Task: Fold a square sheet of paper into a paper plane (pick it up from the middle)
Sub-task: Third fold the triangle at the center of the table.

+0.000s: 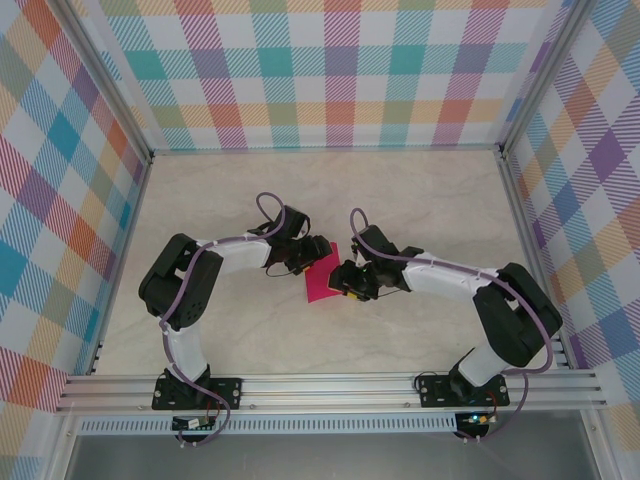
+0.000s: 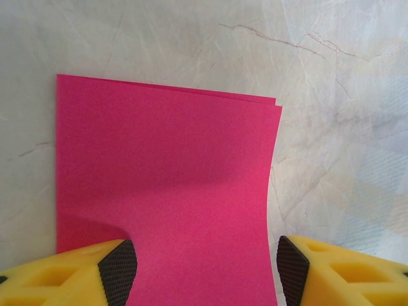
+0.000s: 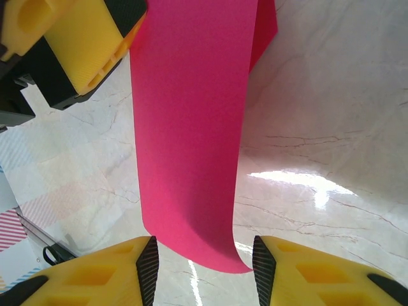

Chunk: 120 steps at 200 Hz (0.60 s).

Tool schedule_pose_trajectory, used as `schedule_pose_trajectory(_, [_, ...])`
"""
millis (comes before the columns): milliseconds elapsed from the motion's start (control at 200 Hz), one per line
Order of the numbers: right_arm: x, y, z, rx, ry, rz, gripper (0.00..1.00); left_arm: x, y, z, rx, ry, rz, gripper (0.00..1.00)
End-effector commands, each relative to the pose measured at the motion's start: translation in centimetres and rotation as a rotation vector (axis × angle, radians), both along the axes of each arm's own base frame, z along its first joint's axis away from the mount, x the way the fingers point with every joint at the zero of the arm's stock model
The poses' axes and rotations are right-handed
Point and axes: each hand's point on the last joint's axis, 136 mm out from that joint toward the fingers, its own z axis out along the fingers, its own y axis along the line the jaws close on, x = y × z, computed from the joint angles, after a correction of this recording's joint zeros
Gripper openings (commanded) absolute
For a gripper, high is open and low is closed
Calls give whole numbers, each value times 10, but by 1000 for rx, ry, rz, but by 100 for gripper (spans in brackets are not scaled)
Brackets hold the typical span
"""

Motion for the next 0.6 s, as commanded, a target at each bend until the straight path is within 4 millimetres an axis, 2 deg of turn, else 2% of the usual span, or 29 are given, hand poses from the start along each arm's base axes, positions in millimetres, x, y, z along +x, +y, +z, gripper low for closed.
schedule_pose_trajectory(0, [-1,-4,9,8,-20,-13,44,-38,35,-67,166,190,19,65])
schedule_pose_trajectory(275, [-4,-2,12,22,-17,-1,34,-37,34,-67,164,191,16,65])
schedule_pose_trajectory(595, [-3,-6,19,28,-48,-12,37,-38,34,-69,169,193,14,65])
